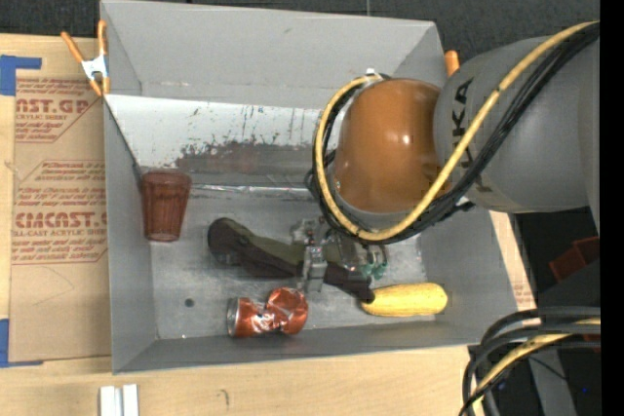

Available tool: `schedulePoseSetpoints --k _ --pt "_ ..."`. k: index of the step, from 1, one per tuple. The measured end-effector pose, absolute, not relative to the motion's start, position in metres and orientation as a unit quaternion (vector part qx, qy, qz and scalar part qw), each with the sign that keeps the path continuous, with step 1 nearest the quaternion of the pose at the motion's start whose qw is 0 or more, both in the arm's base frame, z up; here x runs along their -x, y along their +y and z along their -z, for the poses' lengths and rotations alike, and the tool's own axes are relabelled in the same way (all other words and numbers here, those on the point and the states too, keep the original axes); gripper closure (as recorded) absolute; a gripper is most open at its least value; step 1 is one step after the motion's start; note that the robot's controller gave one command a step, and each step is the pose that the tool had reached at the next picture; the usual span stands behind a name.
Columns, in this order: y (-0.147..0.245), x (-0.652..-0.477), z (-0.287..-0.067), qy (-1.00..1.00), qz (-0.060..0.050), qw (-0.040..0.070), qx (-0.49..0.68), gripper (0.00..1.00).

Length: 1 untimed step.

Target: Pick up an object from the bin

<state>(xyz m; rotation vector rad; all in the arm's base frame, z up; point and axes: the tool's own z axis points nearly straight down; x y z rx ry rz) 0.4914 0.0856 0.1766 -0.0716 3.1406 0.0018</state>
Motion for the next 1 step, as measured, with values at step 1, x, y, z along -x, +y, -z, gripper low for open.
schedulePoseSetpoints --k 1 --pt "0.0522 -0.5098 -0.2508 1.0 0.0 0.001 0.024 1.0"
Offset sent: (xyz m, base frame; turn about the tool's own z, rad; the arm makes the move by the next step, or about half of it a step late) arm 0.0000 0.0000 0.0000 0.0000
